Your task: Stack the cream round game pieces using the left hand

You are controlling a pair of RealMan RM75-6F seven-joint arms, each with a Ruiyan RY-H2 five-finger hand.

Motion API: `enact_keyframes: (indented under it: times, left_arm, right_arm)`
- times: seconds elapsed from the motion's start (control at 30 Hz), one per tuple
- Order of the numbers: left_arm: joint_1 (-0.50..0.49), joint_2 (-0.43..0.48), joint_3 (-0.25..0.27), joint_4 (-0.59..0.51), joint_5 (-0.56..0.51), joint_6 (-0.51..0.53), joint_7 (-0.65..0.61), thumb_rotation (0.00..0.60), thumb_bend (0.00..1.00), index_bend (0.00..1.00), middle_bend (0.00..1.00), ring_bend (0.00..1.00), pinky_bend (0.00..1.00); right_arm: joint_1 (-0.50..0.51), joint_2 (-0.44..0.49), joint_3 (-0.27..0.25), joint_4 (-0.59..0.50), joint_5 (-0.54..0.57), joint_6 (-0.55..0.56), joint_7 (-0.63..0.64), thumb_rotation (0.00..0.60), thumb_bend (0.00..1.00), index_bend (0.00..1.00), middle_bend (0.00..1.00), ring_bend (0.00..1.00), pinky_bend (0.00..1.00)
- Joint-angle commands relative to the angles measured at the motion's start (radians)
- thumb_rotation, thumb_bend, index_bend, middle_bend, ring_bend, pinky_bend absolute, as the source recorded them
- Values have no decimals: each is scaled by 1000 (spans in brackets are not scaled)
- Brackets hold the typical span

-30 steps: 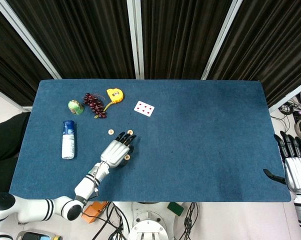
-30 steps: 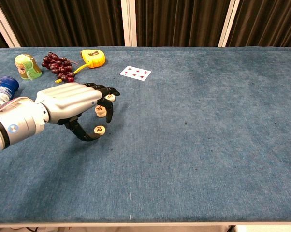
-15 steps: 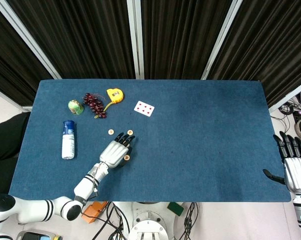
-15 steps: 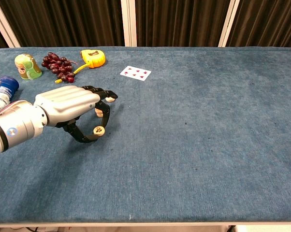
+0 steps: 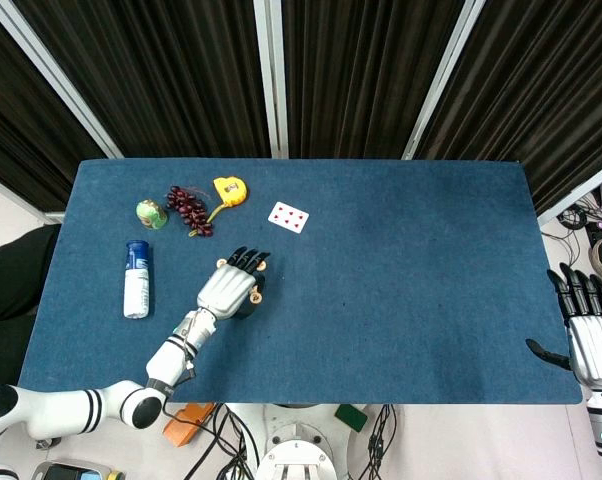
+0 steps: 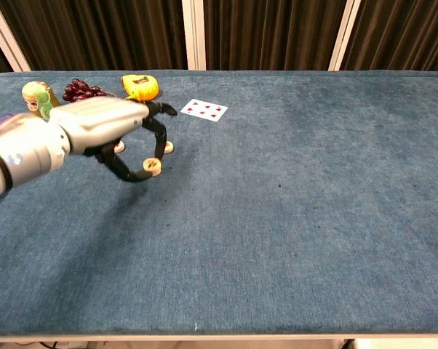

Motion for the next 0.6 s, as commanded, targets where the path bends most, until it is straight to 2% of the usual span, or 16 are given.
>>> enact_keyframes:
  times: [0.03, 0.13, 0.27, 0.6]
  left_arm:
    - [-31, 7, -52, 12, -84, -47, -15, 600, 380, 497, 13, 0, 0]
    - [-48, 5, -70, 32, -142, -73, -11, 600, 372, 490, 13, 0, 0]
    - [-61, -1, -69, 49, -188, -81, 5, 600, 354, 481, 13, 0, 0]
    - [-74, -7, -47, 52, -217, -71, 20, 600, 348, 468, 12, 0, 0]
  right_arm:
    - [-3, 0, 0, 4, 2, 2, 6, 600, 173, 0, 39, 0, 4]
    - [-6, 0, 0, 10, 7, 3, 14, 600, 173, 0, 39, 0, 4]
    - [-8, -1, 1, 17, 10, 4, 24, 600, 173, 0, 39, 0, 4]
    - [-6, -4, 3, 26, 12, -2, 33, 600, 173, 0, 39, 0, 4]
